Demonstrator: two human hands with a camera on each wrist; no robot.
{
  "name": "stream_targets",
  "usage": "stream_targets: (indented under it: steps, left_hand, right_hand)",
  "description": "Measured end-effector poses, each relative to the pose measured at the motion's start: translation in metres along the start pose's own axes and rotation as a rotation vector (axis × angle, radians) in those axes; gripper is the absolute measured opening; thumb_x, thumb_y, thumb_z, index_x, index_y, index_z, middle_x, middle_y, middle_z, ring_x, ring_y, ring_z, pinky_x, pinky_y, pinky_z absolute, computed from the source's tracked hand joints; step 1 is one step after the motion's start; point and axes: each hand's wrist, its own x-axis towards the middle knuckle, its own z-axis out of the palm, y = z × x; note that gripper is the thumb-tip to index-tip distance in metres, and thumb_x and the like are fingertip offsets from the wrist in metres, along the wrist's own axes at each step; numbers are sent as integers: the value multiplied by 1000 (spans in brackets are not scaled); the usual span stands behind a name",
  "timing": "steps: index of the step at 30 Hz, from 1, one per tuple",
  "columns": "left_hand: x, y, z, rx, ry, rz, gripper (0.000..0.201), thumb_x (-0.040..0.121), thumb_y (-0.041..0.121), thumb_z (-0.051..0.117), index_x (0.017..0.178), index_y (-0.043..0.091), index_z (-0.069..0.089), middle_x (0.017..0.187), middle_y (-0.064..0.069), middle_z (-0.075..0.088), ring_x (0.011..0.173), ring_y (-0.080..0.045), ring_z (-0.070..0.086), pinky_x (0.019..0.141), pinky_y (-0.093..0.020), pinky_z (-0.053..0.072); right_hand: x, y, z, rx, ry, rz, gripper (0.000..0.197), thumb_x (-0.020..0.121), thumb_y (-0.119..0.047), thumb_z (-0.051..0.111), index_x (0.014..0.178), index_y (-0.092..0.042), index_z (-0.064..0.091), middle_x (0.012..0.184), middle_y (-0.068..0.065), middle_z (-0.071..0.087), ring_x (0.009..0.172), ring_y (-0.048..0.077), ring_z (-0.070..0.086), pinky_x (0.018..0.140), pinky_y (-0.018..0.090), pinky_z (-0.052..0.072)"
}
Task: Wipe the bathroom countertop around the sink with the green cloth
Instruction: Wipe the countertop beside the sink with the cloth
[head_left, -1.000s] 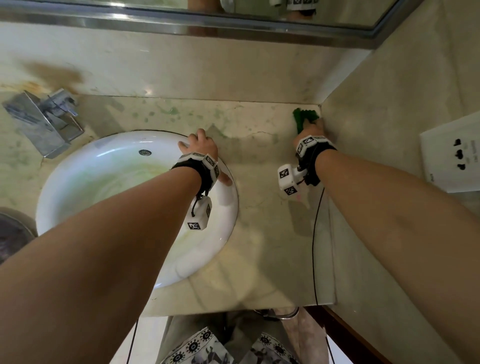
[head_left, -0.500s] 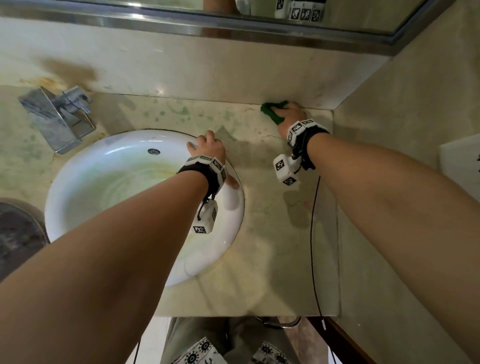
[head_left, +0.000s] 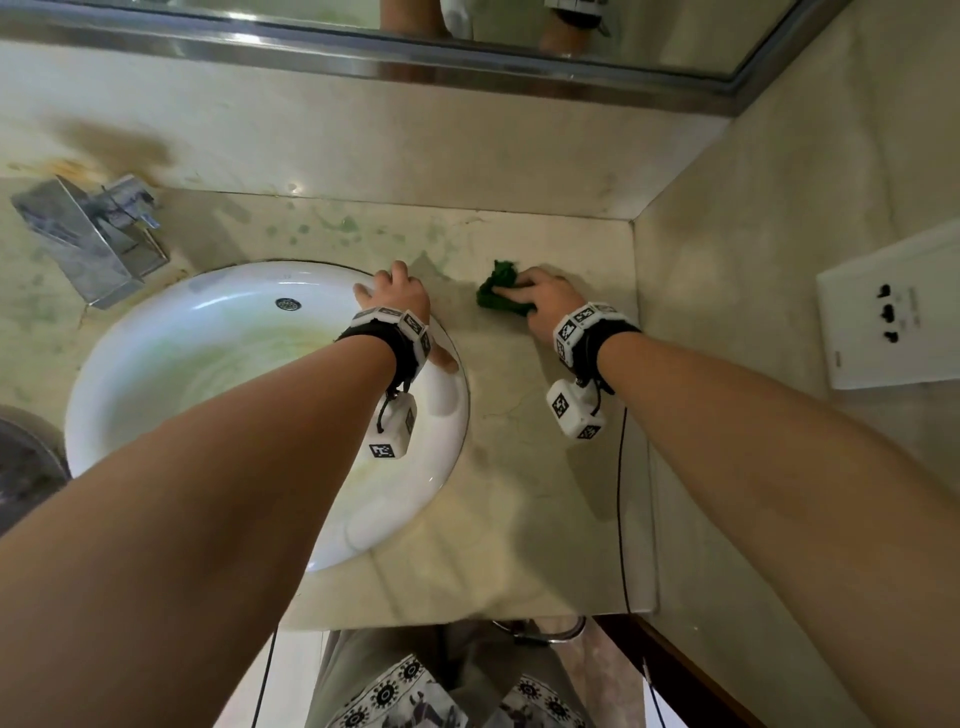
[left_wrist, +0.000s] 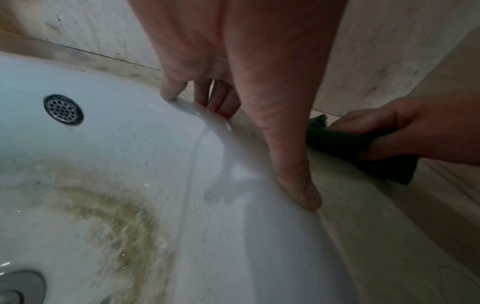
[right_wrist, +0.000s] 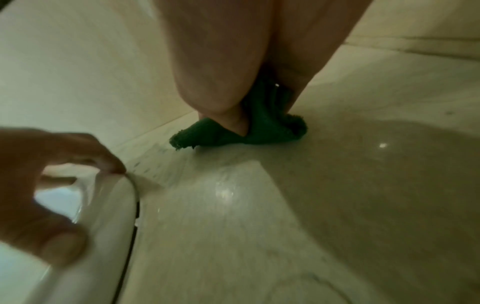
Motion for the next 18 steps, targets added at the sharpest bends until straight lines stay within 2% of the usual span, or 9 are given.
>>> stream_targets:
  steps: [2, 6, 9, 11, 13, 15, 16, 18]
  left_hand:
    - [-1, 0, 0, 4, -1, 5, 128, 36, 80, 76, 136, 5, 45, 134, -11, 36, 126, -34, 36, 104, -51, 35]
    - [-2, 0, -2, 10, -12, 6, 130, 38, 79, 77, 139, 5, 41, 136, -12, 33, 128, -36, 34, 106, -53, 33]
    - [-3, 0, -2, 9, -15, 8, 133, 37, 79, 77, 140, 5, 40, 138, -12, 33, 129, -36, 34, 106, -54, 32]
    - [-3, 0, -1, 8, -10, 13, 133, 36, 80, 77, 140, 5, 40, 138, -13, 33, 128, -36, 34, 106, -54, 32]
    - [-4, -1, -2, 8, -11, 14, 133, 36, 80, 76, 139, 5, 41, 137, -13, 33, 128, -36, 34, 106, -54, 32]
    - [-4, 0, -2, 6, -13, 12, 133, 35, 80, 77, 139, 5, 41, 138, -13, 33, 129, -36, 34, 107, -55, 32]
    - [-4, 0, -2, 5, -16, 9, 133, 35, 80, 77, 139, 5, 41, 138, -13, 32, 129, -36, 34, 107, -54, 31]
    - [-4, 1, -2, 4, -17, 5, 131, 35, 79, 78, 138, 6, 41, 136, -11, 33, 128, -34, 34, 106, -53, 32]
  right_hand:
    - [-10, -3, 8, -3, 4, -44, 56, 88, 0, 48, 131, -33, 58, 137, 0, 49, 122, 28, 46, 104, 30, 38]
    - [-25, -8, 16, -38, -54, -85, 60, 86, 3, 46, 130, -35, 58, 137, 1, 48, 119, 30, 45, 104, 31, 37]
    - [-30, -13, 18, -14, -110, -35, 58, 85, 3, 46, 129, -31, 61, 134, 2, 51, 119, 29, 49, 103, 32, 40]
    - [-33, -14, 14, 82, -95, 38, 58, 85, 4, 43, 127, -31, 63, 132, 3, 55, 117, 30, 52, 103, 35, 42]
    - [-37, -13, 4, 230, 31, 149, 58, 86, 4, 43, 126, -33, 62, 130, 4, 58, 115, 29, 54, 100, 32, 42]
    - [-41, -9, -8, 361, 196, 251, 55, 87, 3, 45, 128, -28, 61, 132, 5, 56, 117, 27, 53, 103, 32, 40]
    - [-41, -5, -13, 388, 267, 305, 53, 87, 3, 45, 130, -25, 61, 134, 6, 54, 119, 28, 52, 105, 31, 39]
    - [-42, 6, -18, 386, 385, 403, 53, 87, 2, 44, 132, -22, 59, 133, 8, 52, 117, 30, 53, 99, 27, 40]
